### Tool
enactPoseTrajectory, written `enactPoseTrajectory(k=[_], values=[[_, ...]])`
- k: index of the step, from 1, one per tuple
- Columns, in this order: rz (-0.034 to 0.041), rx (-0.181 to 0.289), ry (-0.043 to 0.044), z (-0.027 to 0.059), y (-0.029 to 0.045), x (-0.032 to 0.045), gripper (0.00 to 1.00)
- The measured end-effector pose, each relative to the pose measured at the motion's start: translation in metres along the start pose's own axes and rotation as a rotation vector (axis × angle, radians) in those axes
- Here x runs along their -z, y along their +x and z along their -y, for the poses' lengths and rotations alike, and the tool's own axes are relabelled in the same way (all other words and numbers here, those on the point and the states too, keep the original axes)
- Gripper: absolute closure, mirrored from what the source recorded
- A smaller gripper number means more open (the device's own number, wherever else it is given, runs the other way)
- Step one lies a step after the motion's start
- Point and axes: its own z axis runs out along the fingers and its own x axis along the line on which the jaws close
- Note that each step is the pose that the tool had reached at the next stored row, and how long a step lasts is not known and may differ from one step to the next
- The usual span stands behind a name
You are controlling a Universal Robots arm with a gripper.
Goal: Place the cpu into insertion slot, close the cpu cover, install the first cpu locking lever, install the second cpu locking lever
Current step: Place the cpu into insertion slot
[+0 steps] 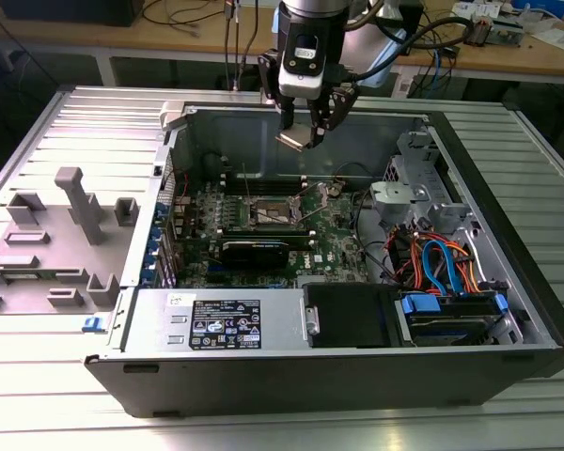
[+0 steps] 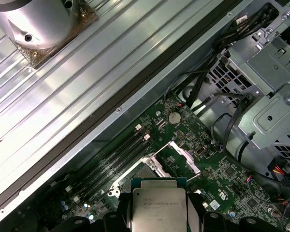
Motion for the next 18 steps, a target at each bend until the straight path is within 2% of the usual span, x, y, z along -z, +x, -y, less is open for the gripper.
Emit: enactPoseTrajectory(k=[4, 7, 13, 18], values=[[0.0006, -0.009, -0.0004, 0.0002, 0.0, -0.0015, 0.46], [0.0028, -0.035, -0.001, 0.0004, -0.0001, -0.0035, 0.46], [0.0093, -0.122, -0.0032, 0.0007, -0.0002, -0.0074, 0.46], [0.0106, -0.14, -0.0037, 0.001, 0.0001, -0.0081, 0.46]])
